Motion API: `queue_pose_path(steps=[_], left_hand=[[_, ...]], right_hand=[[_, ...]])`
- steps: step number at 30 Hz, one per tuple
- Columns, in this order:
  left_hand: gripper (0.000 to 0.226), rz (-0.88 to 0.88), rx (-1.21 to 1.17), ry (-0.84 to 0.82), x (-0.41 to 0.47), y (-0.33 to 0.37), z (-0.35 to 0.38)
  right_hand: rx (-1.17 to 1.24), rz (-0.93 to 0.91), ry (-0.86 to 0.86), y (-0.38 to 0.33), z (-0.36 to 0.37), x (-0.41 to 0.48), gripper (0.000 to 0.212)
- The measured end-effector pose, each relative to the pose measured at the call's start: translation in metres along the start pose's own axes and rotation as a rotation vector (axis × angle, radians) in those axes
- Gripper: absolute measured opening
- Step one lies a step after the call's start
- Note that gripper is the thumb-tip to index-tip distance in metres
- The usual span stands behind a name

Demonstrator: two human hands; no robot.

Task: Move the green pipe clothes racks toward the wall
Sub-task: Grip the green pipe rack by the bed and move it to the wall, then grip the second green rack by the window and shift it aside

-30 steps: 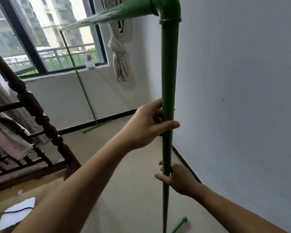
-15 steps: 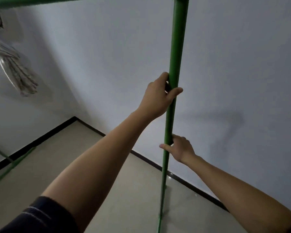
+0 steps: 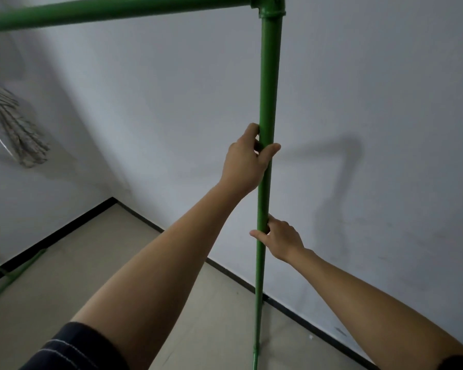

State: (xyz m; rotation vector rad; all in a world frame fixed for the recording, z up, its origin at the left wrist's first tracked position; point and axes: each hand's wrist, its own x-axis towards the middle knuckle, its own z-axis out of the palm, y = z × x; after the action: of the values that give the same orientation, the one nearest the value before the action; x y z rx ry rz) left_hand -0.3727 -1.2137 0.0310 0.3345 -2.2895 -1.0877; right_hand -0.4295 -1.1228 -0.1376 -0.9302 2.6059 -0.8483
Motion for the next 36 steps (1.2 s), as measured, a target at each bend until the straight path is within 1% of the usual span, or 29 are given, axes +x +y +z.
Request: queue_pose_path(steps=[2,4,6,8,10,12,16,19,22,25,27,29,31,36], left_hand=[[0.033,0.007,-0.004,0.006,0.0,-0.002,0.001],[0.033,0.005,-0.01,-0.022,-0.005,-0.005,-0.001],[0.031,-0.011,-0.001,-0.071,-0.017,-0.015,-0.01],[0.029,-0.05,0.052,-0.114,-0.038,-0.038,-0.026],[0.027,-0.14,0.08,-0.156,-0.069,-0.071,-0.051],[0.023,-0.265,0.063,-0.177,-0.109,-0.108,-0.08],[0.015,-0.503,0.035,-0.153,-0.207,-0.178,-0.148],[0.011,-0.702,-0.044,-0.035,-0.282,-0.222,-0.207],[0.009,-0.874,-0.077,0.091,-0.356,-0.259,-0.265],[0.007,-1.026,-0.103,0.253,-0.419,-0.29,-0.312],[0.007,-1.091,-0.131,0.381,-0.448,-0.303,-0.335],[0.007,-1.126,-0.167,0.501,-0.463,-0.312,-0.352],[0.007,-1.148,-0.202,0.586,-0.465,-0.32,-0.364],[0.008,-1.168,-0.231,0.673,-0.437,-0.361,-0.4]], right_hand=[[-0.035,-0.002,-0.002,0.001,0.002,0.002,0.042],[-0.152,0.034,-0.048,0.004,0.008,-0.001,0.047],[-0.313,0.088,-0.133,0.011,0.016,-0.008,0.05],[-0.372,0.102,-0.226,0.016,0.028,-0.02,0.045],[-0.263,0.062,-0.281,0.017,0.045,-0.035,0.039],[-0.101,0.034,-0.286,0.01,0.063,-0.052,0.031],[0.094,0.019,-0.315,-0.02,0.109,-0.076,0.02],[0.238,0.041,-0.339,-0.053,0.149,-0.089,0.015],[0.345,0.081,-0.366,-0.094,0.192,-0.102,0.003],[0.384,0.09,-0.44,-0.137,0.232,-0.106,0.001],[0.384,0.069,-0.496,-0.165,0.254,-0.103,0.003],[0.382,0.033,-0.533,-0.193,0.273,-0.094,0.005],[0.375,-0.004,-0.567,-0.219,0.291,-0.079,0.006],[0.337,-0.073,-0.633,-0.278,0.338,-0.014,0.008]])
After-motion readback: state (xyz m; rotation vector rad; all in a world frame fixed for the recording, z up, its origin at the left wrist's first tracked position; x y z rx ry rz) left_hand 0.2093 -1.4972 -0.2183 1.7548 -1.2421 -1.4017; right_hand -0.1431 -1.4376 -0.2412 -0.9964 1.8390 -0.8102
